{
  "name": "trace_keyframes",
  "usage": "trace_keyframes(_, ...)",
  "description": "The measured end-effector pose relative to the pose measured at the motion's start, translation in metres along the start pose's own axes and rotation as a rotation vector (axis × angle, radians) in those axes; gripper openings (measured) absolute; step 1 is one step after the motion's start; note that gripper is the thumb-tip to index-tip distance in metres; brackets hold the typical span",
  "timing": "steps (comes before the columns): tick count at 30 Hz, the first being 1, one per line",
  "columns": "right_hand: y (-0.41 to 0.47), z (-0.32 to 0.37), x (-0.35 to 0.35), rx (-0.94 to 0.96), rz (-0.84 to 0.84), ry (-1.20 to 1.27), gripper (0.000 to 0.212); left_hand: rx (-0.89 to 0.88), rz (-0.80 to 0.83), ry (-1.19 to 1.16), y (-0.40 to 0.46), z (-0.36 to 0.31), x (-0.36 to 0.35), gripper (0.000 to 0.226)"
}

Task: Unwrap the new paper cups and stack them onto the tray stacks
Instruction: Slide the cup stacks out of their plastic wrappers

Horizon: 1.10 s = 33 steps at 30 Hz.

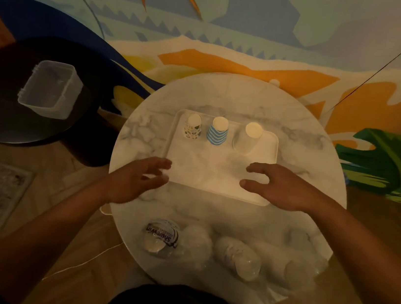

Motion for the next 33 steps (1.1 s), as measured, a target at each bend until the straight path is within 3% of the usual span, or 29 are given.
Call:
trace_keyframes(2, -0.029, 0.024, -0.001, 0.094, -0.016, 0.049, 0.065, -0.035, 0.018, -0.056, -0.037, -0.011, -0.010, 0.047)
trace_keyframes(7, -0.080, 0.073, -0.031, 0.284, -0.009, 0.102, 0.063, -0.123, 0.068, -0.014, -0.101, -0.019, -0.037, 0.089)
trace_keyframes(11, -0.094, 0.089, -0.078, 0.344, 0.074, 0.107, 0.065, -0.118, -0.047, 0.141, -0.115, -0.014, -0.053, 0.103)
trace_keyframes(15, -0.093, 0.095, -0.118, 0.343, 0.117, 0.053, 0.071, -0.177, -0.117, 0.243, -0.112, -0.014, -0.062, 0.089)
trace_keyframes(20, -0.084, 0.093, -0.133, 0.282, 0.125, 0.109, 0.060, -0.296, -0.119, 0.224, -0.096, -0.015, -0.058, 0.060)
trace_keyframes(25, -0.064, 0.088, -0.133, 0.188, 0.041, 0.225, 0.077, -0.201, -0.215, 0.182, -0.072, 0.003, -0.010, 0.056)
trace_keyframes(29, -0.044, 0.093, -0.128, 0.135, -0.012, 0.273, 0.078, -0.163, -0.251, 0.131, -0.057, 0.008, 0.025, 0.045)
trace_keyframes(33, -0.028, 0.090, -0.119, 0.099, -0.047, 0.290, 0.069, -0.102, -0.349, 0.102, -0.048, 0.014, 0.063, 0.049)
Point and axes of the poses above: each hand's wrist, its own y-axis towards the middle knuckle, its own x-axis out of the back of the hand, z = x × y, the point moved 9 cm from there along y, towards the middle knuckle, and after that the axes turned 3 degrees about y, right-handed, at the moved point
